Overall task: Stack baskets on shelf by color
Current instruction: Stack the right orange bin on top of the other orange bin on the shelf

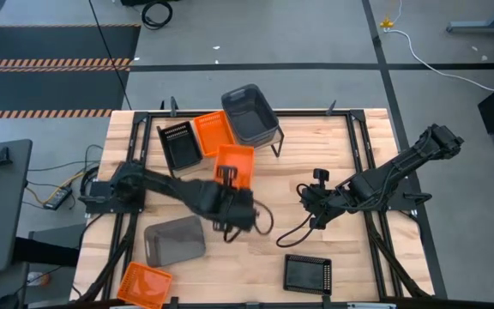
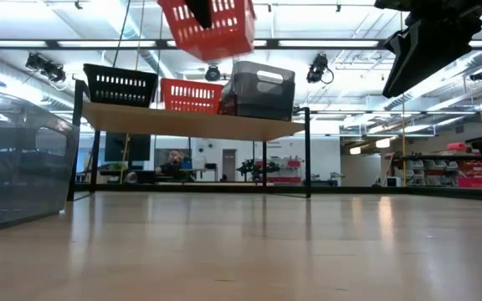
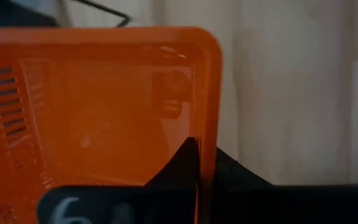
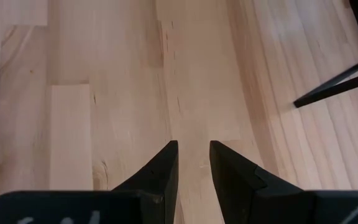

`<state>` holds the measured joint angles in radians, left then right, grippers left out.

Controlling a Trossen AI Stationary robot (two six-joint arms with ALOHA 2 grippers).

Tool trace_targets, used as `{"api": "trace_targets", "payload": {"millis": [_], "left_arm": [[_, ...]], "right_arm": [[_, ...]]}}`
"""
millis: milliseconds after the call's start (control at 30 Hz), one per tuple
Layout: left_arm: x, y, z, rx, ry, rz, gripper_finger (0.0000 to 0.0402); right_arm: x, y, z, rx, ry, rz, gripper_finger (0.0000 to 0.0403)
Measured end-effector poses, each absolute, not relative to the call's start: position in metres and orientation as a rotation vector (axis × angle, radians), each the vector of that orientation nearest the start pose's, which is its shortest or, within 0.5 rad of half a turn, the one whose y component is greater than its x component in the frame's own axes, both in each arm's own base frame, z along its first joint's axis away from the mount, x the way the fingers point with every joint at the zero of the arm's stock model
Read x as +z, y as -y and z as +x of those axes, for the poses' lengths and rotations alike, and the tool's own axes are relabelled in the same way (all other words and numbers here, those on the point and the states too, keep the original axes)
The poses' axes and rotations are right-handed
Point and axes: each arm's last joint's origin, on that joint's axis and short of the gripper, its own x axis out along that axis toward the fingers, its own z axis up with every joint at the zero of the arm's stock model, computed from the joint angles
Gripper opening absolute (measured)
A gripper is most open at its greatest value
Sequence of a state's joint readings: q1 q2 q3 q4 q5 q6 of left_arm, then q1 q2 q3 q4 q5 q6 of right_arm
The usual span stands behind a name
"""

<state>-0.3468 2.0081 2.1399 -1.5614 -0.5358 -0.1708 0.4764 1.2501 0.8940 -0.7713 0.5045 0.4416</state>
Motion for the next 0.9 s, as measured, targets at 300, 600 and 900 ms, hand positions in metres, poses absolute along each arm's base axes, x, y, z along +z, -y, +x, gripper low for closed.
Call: {"api": "trace_targets", "payload": {"millis": [300,600,900], "left_arm": [[0.392,0.06,0.336,0.44,-1.144,0.306,0.0005],[0.411,0.004,0.323,0.537,-1.131,0.161,0.0005],[0.382,-0.037,0.329,0.555,-1.282,0.079,0.0005]], "right_arm": [[0.245,-0.092,0.214,-0.261,-0.872,-0.204,0.0099],[0.25,-0.096,0.221,-0.229,-0.788,-0.193,0.0099],[0.251,-0.096,0.223,-0.218,-0.773,-0.205,0.0099]]}}
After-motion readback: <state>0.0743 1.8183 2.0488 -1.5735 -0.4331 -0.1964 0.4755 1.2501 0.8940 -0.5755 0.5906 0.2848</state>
